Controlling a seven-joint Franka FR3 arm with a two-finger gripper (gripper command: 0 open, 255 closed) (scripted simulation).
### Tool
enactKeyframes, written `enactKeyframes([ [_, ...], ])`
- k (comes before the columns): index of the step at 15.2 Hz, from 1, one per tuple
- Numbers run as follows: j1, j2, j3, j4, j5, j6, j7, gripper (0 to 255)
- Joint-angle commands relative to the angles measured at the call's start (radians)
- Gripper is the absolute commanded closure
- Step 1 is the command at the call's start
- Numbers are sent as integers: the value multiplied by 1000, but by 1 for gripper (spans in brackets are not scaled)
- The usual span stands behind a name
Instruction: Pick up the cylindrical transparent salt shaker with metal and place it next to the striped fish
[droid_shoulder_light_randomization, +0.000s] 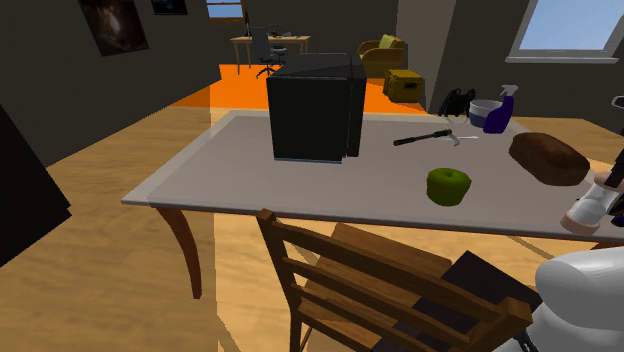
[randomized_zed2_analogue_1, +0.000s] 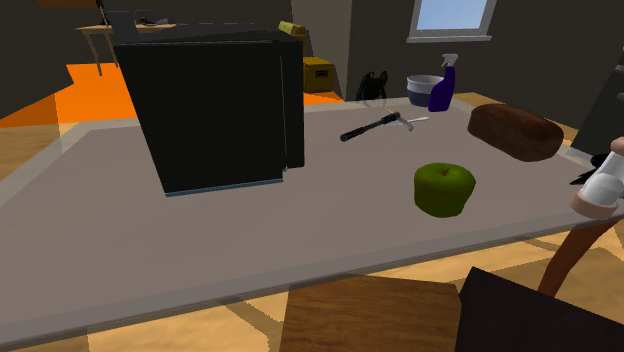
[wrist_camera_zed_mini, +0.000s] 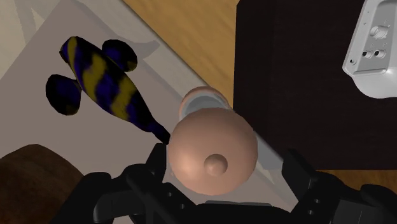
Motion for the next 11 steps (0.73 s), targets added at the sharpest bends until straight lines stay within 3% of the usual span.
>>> enactKeyframes([
  [1, 3, -1, 12, 31, 9, -32, -2, 0],
  [4, 12, 5, 42, 122, 34, -119, -11, 0],
  [11, 12, 5, 42, 122, 35, -119, -11, 0],
])
